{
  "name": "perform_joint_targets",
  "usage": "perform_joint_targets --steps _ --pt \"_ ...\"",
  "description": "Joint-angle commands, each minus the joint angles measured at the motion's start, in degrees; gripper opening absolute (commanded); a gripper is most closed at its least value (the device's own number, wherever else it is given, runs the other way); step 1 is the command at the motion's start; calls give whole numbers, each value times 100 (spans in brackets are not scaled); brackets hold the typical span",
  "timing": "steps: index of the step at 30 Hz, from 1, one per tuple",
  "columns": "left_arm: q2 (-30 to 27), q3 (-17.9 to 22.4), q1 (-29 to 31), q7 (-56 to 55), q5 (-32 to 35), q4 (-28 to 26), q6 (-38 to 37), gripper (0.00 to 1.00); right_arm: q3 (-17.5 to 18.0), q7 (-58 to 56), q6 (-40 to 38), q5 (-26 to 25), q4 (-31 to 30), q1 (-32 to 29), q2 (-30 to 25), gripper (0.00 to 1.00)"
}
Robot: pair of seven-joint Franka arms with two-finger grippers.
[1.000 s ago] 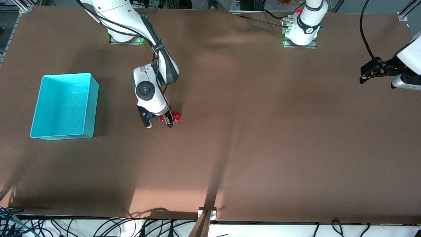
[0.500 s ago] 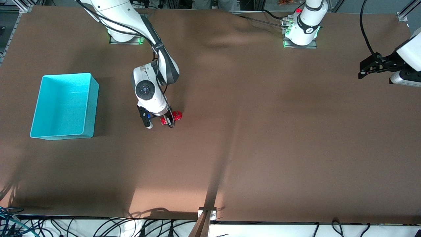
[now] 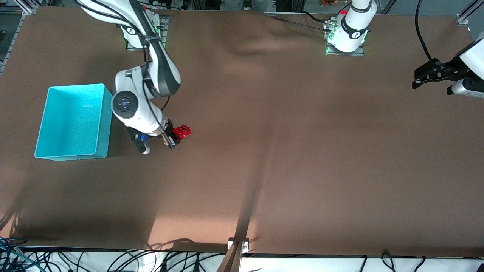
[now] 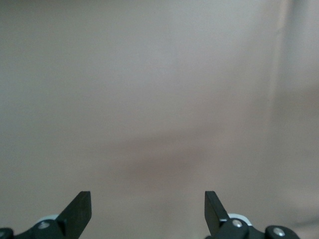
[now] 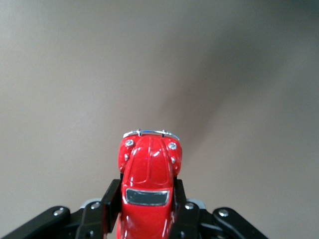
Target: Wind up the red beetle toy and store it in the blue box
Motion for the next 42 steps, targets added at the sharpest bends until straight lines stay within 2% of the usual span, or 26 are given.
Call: perform_joint_targets --steps 1,9,16,23,30,35,42 --pt "16 -8 45 -47 -106 157 -135 100 -438 -1012 -694 90 13 7 -340 14" --pt "25 -8 72 -56 -106 157 -135 100 -1203 -2638 -1547 37 13 7 -665 12" --pt "25 -8 72 -47 -115 157 -135 100 -1898 -4342 -1952 -138 4 7 -841 12" --pt "25 -8 63 -56 -115 157 -135 100 -2688 -6338 -1996 -236 -75 7 -850 12" --pt "25 -8 72 -47 -115 157 -135 100 -3216 -7639 -1549 -236 -461 -2 -797 12" --pt "34 -8 72 -47 -115 157 -135 100 -3331 -7667 -987 -183 -989 7 -815 12" --pt "34 -8 72 -47 -115 157 -135 100 -3401 -6860 -125 -95 -1657 -63 -806 12"
